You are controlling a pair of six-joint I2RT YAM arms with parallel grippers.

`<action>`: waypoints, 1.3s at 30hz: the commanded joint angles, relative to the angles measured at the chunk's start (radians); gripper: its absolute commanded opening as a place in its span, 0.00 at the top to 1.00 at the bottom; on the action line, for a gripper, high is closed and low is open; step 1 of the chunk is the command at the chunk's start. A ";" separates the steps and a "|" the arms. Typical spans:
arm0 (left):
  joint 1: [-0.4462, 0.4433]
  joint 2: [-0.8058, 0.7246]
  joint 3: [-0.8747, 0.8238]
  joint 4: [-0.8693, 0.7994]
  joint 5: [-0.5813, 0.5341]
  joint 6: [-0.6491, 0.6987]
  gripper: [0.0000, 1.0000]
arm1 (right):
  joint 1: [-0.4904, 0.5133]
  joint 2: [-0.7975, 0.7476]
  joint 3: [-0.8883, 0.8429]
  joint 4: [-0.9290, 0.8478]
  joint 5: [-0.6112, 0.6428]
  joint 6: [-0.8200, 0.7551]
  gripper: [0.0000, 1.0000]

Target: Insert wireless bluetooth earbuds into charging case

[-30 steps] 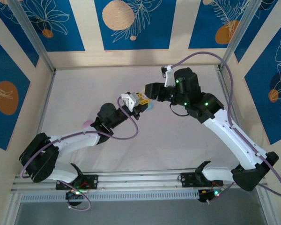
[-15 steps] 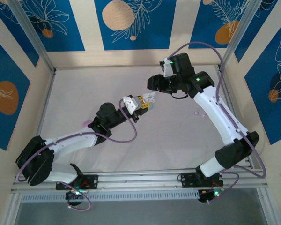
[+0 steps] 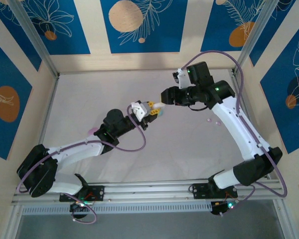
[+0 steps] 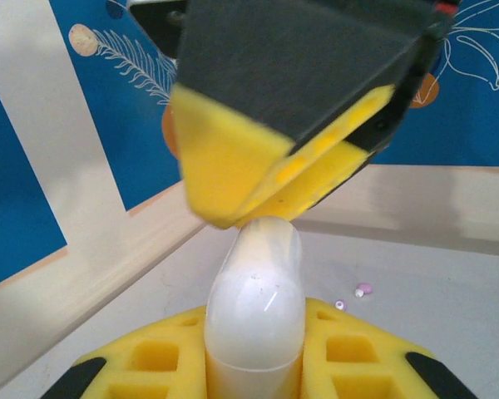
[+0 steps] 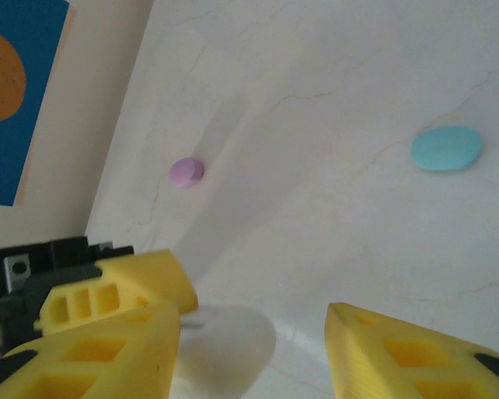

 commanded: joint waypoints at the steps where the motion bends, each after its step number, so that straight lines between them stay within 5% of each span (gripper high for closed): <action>1: -0.006 -0.018 0.038 0.020 -0.015 -0.019 0.77 | -0.015 -0.048 -0.042 -0.003 0.000 -0.001 0.50; 5: -0.005 0.005 0.036 -0.054 -0.043 -0.079 0.77 | -0.075 -0.138 -0.146 0.080 0.077 0.075 0.48; 14: 0.039 0.212 0.150 -0.395 0.043 -0.457 0.77 | -0.251 -0.229 -0.409 0.181 -0.011 0.183 0.47; 23: 0.122 0.427 0.285 -0.634 0.102 -0.769 0.82 | -0.277 -0.243 -0.501 0.202 -0.040 0.206 0.47; 39: 0.295 0.600 0.374 -0.718 0.210 -0.813 0.78 | -0.276 -0.238 -0.542 0.223 -0.063 0.239 0.47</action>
